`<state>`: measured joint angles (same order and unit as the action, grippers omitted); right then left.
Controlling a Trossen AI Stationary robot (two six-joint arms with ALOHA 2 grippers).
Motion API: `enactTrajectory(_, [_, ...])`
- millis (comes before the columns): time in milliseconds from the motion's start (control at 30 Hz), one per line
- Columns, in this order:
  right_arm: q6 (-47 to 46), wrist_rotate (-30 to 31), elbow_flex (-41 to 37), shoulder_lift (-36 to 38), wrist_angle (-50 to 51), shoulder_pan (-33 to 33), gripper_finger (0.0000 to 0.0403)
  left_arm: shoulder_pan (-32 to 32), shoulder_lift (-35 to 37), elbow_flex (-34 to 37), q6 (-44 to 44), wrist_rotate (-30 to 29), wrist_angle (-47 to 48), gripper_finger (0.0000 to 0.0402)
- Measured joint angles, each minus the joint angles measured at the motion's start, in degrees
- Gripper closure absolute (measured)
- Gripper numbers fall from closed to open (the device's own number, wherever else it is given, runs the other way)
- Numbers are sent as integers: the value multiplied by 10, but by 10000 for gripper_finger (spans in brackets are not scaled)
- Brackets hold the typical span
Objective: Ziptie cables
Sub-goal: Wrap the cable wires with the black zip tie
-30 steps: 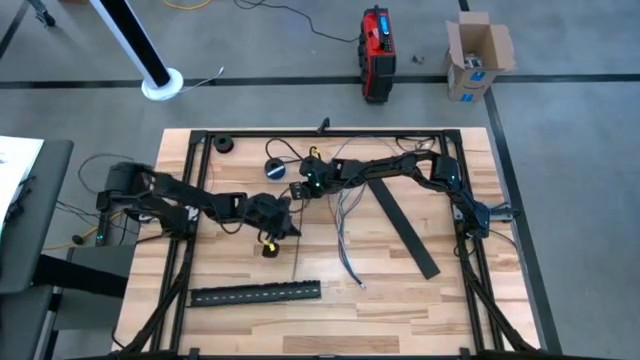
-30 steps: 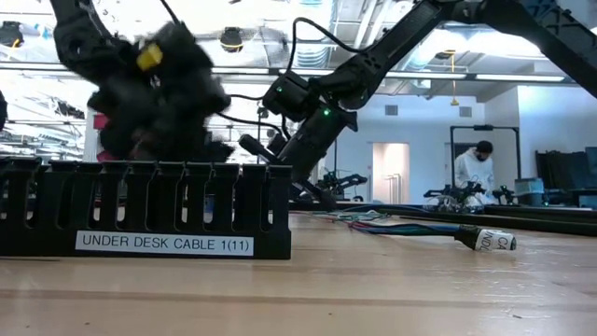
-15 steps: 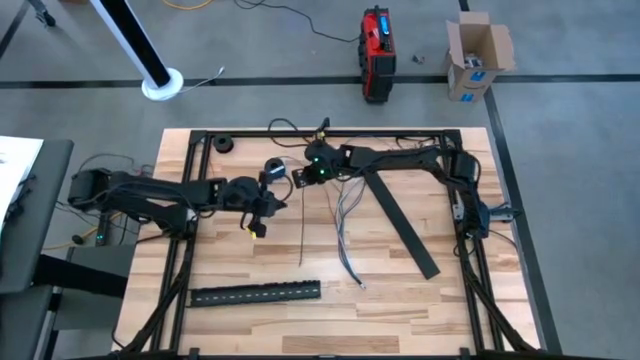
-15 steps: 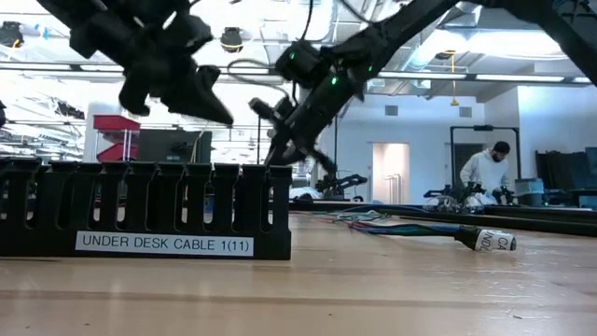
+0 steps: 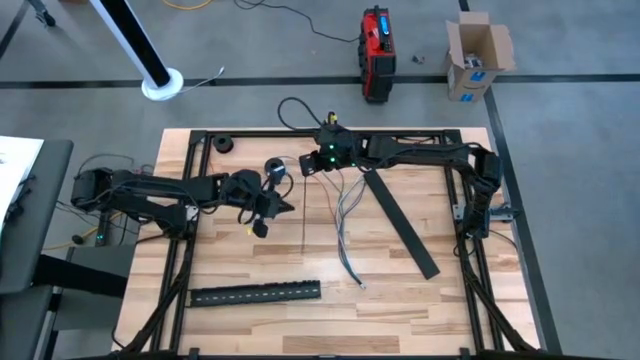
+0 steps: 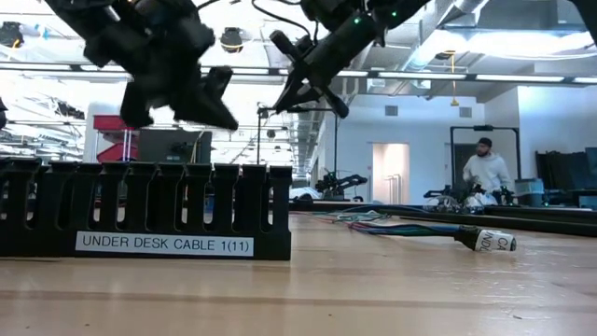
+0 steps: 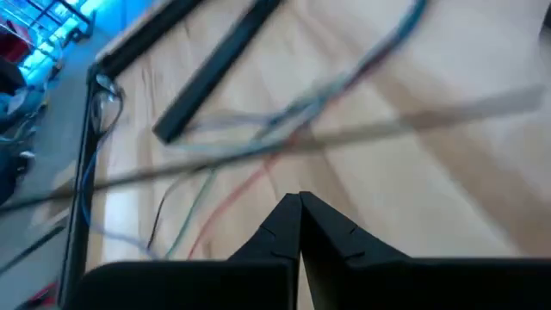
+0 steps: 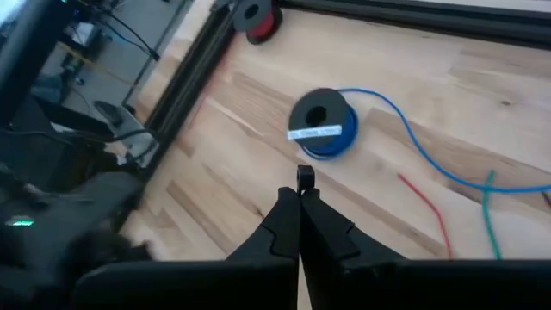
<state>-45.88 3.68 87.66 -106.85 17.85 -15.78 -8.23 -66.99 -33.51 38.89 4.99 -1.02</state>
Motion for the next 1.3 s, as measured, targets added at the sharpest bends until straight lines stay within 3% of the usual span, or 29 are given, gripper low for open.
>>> enactTrajectory(133, [5, -1, 0, 0, 5, -1, 403, 2, 13, -67, -60, 16, 51, 393])
enactTrajectory(200, [9, -7, 0, 0, 3, -1, 403, -4, 14, -106, -128, 53, 82, 378])
enactTrajectory(367, [23, -8, 0, 0, -1, -1, 403, -54, 14, -152, -381, 242, 103, 329])
enactTrajectory(433, [26, -10, 0, 0, -10, -3, 403, -70, 14, -152, -437, 278, 112, 309])
enactTrajectory(800, [50, -38, 25, 0, -71, -5, 403, -154, -21, -151, -662, 278, 174, 255])
enactTrajectory(1100, [107, -38, 101, 1, -14, -6, 403, -192, -44, -150, -582, 286, 215, 248])
enactTrajectory(1200, [112, -38, 116, 1, -11, -10, 403, -192, -43, -150, -487, 257, 249, 248])
enactTrajectory(1300, [120, -39, 132, 1, -3, -18, 403, -170, -41, -150, -320, 214, 283, 248])
